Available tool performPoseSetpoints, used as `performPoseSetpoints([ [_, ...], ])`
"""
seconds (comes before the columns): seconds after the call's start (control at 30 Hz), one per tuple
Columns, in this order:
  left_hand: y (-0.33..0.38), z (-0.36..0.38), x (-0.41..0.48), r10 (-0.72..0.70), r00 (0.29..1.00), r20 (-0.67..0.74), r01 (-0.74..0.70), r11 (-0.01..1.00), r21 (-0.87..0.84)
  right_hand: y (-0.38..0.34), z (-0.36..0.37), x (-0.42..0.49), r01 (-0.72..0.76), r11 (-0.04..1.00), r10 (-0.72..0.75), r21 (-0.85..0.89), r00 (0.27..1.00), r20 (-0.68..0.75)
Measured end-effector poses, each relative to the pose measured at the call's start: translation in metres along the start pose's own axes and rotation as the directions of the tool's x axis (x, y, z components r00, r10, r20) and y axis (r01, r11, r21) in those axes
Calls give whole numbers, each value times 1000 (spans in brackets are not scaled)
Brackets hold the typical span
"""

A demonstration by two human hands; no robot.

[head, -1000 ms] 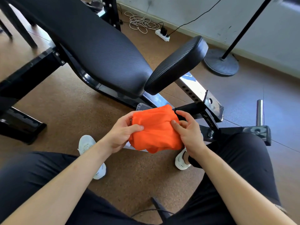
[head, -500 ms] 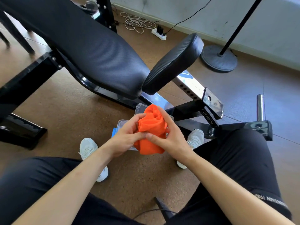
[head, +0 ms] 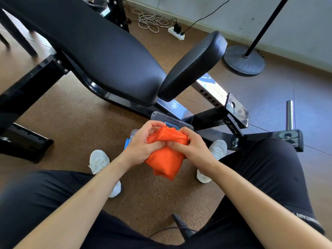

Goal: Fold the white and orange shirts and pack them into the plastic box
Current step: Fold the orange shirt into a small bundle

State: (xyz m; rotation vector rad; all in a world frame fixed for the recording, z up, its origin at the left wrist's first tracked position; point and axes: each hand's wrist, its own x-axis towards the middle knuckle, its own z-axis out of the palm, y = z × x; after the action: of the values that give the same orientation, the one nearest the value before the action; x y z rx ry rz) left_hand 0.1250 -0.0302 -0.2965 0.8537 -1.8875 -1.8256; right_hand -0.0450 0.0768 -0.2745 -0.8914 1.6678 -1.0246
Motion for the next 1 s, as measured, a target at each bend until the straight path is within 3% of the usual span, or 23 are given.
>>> performPoseSetpoints([
  [0.1,-2,3,1,-27,997,-68,32,997,70,-2,1,-2,-97,975,106,202,994,-36],
  [0.17,1,4,-2,105,980,-169,-65,972,226,-3,2,-1,-143,953,167,268,984,-68],
  [0.27,12,7,-9,453,874,-173,-288,771,568,0,-1,4,-190,928,238,320,964,-118],
  [0.33,18,12,-12,549,832,-77,-364,646,671,2,-4,7,-202,916,270,347,950,-159],
  [0.4,12,20,-14,502,864,36,-382,606,697,5,-7,9,-212,907,294,365,937,-187],
  [0.47,1,26,-15,382,919,100,-340,635,694,8,-9,10,-241,882,329,404,930,-162],
  [0.53,-9,27,-14,293,951,98,-277,669,689,10,-10,11,-284,850,363,445,926,-102],
  [0.67,-16,29,-10,254,965,60,-221,672,707,9,-9,10,-328,816,398,477,916,-51],
  [0.77,-19,27,-7,190,981,-24,-138,789,598,7,-9,10,-342,776,394,529,919,16],
  [0.87,-16,18,-4,-44,988,-148,79,968,238,5,-14,10,-264,778,271,570,960,75],
  [0.93,-17,15,-2,-184,969,-166,173,982,-79,9,-12,9,-136,874,132,467,990,43],
  [1.0,-17,15,-2,-283,945,-163,228,929,-292,16,-6,9,-25,955,29,297,1000,-9],
])
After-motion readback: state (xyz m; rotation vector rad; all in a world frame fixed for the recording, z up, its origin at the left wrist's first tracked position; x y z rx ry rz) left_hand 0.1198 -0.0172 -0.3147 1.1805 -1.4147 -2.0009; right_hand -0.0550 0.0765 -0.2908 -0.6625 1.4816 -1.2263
